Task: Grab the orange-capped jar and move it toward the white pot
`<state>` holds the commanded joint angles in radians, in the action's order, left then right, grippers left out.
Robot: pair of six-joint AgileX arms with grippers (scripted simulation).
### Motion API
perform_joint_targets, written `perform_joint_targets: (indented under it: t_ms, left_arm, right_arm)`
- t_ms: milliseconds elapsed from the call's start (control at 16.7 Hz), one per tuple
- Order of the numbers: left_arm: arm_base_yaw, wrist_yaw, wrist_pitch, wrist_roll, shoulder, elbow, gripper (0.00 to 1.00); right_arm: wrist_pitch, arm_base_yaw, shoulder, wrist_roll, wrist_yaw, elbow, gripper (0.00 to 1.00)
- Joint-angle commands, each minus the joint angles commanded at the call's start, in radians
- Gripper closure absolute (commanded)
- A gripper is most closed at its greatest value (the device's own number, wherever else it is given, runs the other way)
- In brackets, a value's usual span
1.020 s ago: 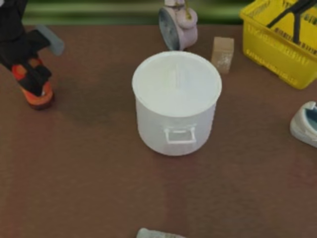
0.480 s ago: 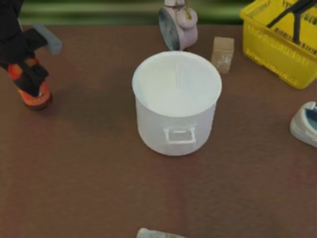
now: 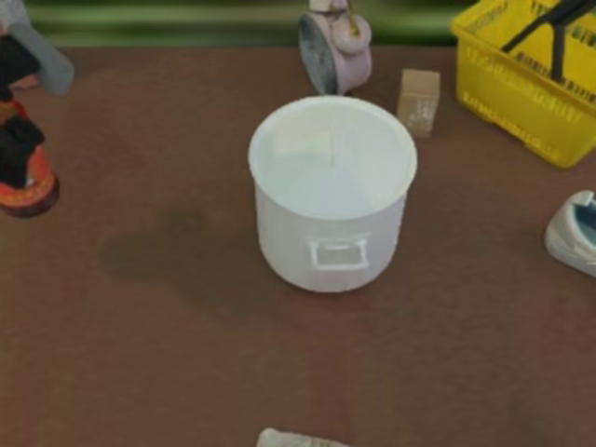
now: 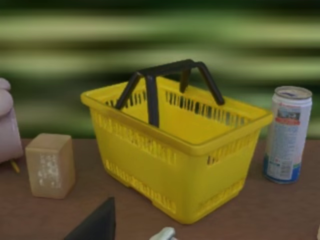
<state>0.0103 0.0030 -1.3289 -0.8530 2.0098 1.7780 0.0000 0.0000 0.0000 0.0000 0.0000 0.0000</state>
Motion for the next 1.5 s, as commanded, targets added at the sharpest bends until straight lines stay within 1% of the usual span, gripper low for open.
perform_joint_targets:
  t_ms: [360, 480, 600, 780, 1140, 1260, 1380, 1500]
  left_arm:
    - [-0.005, 0.000, -0.004, 0.000, -0.018, -0.017, 1.00]
    - [-0.017, -0.001, -0.004, 0.033, -0.008, -0.014, 1.00]
    - [-0.039, -0.001, -0.003, 0.109, 0.012, -0.005, 1.00]
    - [-0.089, -0.003, 0.003, 0.299, 0.053, 0.015, 1.00]
    - [-0.212, -0.007, 0.039, 0.810, 0.128, 0.056, 1.00]
    - [-0.249, -0.009, 0.052, 0.955, 0.147, 0.064, 1.00]
    - [-0.280, -0.010, 0.065, 1.060, 0.160, 0.070, 1.00]
    - [-0.300, -0.011, 0.073, 1.122, 0.169, 0.073, 1.00]
  right_arm:
    - [0.000, 0.000, 0.000, 0.000, 0.000, 0.000, 0.00]
    - [0.000, 0.000, 0.000, 0.000, 0.000, 0.000, 0.00]
    - [0.000, 0.000, 0.000, 0.000, 0.000, 0.000, 0.00]
    - [0.000, 0.000, 0.000, 0.000, 0.000, 0.000, 0.00]
    - [0.000, 0.000, 0.000, 0.000, 0.000, 0.000, 0.00]
    - [0.000, 0.000, 0.000, 0.000, 0.000, 0.000, 0.00]
    - [0.000, 0.000, 0.000, 0.000, 0.000, 0.000, 0.00]
    - [0.000, 0.000, 0.000, 0.000, 0.000, 0.000, 0.00]
